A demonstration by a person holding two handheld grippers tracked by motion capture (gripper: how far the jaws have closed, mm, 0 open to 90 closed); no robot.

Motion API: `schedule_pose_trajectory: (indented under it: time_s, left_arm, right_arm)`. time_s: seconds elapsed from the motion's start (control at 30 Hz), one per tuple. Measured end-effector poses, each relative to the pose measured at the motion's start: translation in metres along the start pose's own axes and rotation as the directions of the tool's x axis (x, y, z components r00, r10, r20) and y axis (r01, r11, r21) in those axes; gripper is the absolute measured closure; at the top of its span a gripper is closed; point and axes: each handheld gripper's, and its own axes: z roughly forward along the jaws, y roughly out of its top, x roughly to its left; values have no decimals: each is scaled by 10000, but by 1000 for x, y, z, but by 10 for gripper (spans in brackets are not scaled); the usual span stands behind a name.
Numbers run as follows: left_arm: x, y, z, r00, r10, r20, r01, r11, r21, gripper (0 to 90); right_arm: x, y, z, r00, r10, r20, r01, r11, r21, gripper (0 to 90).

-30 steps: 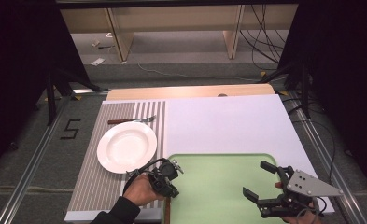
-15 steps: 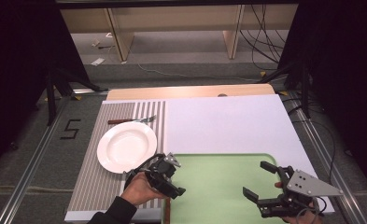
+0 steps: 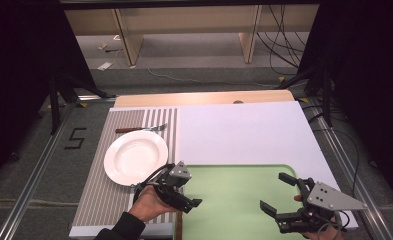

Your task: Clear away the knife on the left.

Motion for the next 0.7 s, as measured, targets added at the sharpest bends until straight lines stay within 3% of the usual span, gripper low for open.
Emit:
schedule_pose_trajectory:
  time_s: [0.23,0.47,0.7]
  left_arm:
    - [0,0,-8,9993,-321,169,333,9968,-732,169]
    - [1,-3,-13,9995,-274,138,286,9947,-985,167]
    - [-3,-6,-16,9998,-125,-158,98,9868,-1615,158]
  right_arm:
    - [0,0,0,10000,4,-5,-4,10000,15,56]
    - [0,0,0,10000,6,-1,-6,10000,7,56]
    - [0,0,0,10000,5,-5,-5,10000,9,56]
